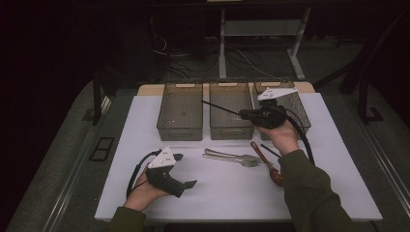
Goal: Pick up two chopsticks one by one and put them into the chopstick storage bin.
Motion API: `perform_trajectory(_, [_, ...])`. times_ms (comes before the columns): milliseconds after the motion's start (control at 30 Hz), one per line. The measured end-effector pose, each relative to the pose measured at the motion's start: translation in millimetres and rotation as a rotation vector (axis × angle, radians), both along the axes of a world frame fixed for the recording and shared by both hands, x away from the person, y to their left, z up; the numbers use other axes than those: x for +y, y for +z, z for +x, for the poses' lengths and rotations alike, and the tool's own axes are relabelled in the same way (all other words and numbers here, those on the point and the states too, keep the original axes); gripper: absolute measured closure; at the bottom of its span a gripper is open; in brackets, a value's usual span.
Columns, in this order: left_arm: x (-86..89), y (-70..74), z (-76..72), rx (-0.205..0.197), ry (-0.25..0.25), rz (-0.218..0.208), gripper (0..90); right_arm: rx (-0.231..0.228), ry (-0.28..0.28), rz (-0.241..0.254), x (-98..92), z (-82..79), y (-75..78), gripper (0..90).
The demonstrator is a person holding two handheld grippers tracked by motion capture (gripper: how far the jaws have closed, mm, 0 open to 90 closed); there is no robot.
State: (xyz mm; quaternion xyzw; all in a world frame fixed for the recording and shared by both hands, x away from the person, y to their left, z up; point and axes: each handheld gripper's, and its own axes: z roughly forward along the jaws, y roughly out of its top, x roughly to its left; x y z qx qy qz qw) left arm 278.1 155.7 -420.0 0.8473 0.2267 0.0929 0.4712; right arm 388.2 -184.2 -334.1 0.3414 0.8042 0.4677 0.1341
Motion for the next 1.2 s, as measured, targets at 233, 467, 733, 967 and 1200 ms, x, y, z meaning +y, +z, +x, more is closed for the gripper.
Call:
perform_trajectory(233, [-3.4, 1.0, -1.2, 0.007, -0.004, -0.011, 0.0, 0.021, -0.01, 0.007, 21.0, 10.7, -3.0, 86.5])
perform_trajectory(467, [-3.4, 1.8, -1.6, 0.004, -0.01, -0.007, 0.0, 0.027, -0.022, -0.007, 41.4, 23.2, -5.4, 86.5])
perform_trajectory(733, [-4.6, 1.4, -0.9, -0.006, -0.019, -0.001, 0.0, 0.048, -0.03, -0.026, 64.1, 39.3, -12.2, 86.5])
perform_trajectory(967, [-3.8, 2.8, -0.8, -0.007, -0.018, -0.007, 0.0, 0.064, -0.031, -0.042, 87.0, 52.4, -17.4, 86.5])
perform_trajectory(1200, [-4.6, 3.1, -1.8, 0.0, -0.021, -0.016, 0.0, 0.077, -0.03, -0.093, 111.1, 64.6, -22.4, 86.4])
